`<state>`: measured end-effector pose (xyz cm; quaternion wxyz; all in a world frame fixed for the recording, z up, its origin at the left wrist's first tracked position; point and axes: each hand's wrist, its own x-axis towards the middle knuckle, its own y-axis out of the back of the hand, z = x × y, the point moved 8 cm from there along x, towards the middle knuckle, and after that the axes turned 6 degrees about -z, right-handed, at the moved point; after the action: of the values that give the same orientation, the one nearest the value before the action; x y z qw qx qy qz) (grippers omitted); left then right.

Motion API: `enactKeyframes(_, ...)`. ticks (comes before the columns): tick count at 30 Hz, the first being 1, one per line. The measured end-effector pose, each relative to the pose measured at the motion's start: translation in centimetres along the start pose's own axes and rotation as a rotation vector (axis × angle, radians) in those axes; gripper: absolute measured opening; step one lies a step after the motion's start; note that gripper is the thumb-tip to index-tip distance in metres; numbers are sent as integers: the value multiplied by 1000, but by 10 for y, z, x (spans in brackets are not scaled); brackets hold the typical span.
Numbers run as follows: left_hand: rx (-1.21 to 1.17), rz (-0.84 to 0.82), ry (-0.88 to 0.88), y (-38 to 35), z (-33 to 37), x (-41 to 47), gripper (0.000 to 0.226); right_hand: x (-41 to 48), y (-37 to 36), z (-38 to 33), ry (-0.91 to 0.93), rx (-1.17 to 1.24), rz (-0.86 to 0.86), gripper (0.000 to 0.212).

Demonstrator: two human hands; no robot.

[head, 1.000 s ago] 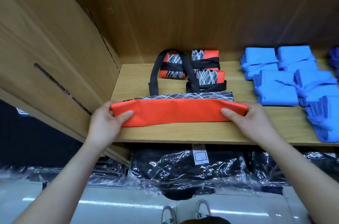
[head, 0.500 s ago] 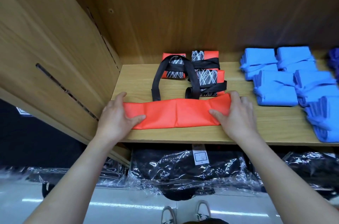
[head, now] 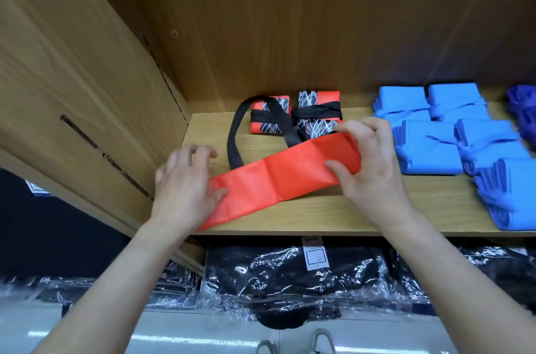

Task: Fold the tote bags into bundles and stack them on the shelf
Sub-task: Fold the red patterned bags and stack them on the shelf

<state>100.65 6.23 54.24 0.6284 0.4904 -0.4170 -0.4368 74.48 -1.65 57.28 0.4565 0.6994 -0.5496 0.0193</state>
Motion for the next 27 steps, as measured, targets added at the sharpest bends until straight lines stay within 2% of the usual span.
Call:
enactKeyframes(2,-83,238,-268,31,34,-10,60,11,6,-18,153,-25,1,73)
enactKeyframes(3,-103,268,-370,39,49,-11,62,15,8,-26,221,-41,-5,74)
enactKeyframes(4,-101,241,-425,42,59,-7,69,19,8,-33,284,-55,-15,76)
enactKeyframes(7,23,65,-419,34,75,8,90,26,6,-56,445,-67,-67,76)
enactKeyframes(9,102,-6,-439,28,79,14,83,32,7,-71,518,-61,-90,75)
enactKeyframes(11,-37,-116,-431,27,76,20,58,40,10,-81,544,-30,-88,76)
enactKeyframes(12,-172,-188,-409,27,74,21,45,45,12,-83,522,18,-80,79)
enactKeyframes(14,-323,-250,-388,30,71,18,41,59,17,-77,383,185,-61,90)
enactKeyframes(17,-450,-194,-357,41,67,4,37,70,12,-48,22,530,-84,107)
enactKeyframes(19,-707,-130,-241,44,59,-3,24,59,-16,-34,-235,810,-214,108)
enactKeyframes(21,-942,-132,-99,31,53,-8,22,39,-52,-36,-369,931,-374,95)
enactKeyframes(22,-956,-154,-68,23,52,-10,22,30,-67,-37,-387,917,-416,85)
enactKeyframes(24,-855,-221,-48,5,48,-13,26,20,-85,-31,-388,776,-392,70)
enactKeyframes(27,-580,-143,49,-5,16,-12,20,15,-96,-13,-378,450,-329,68)
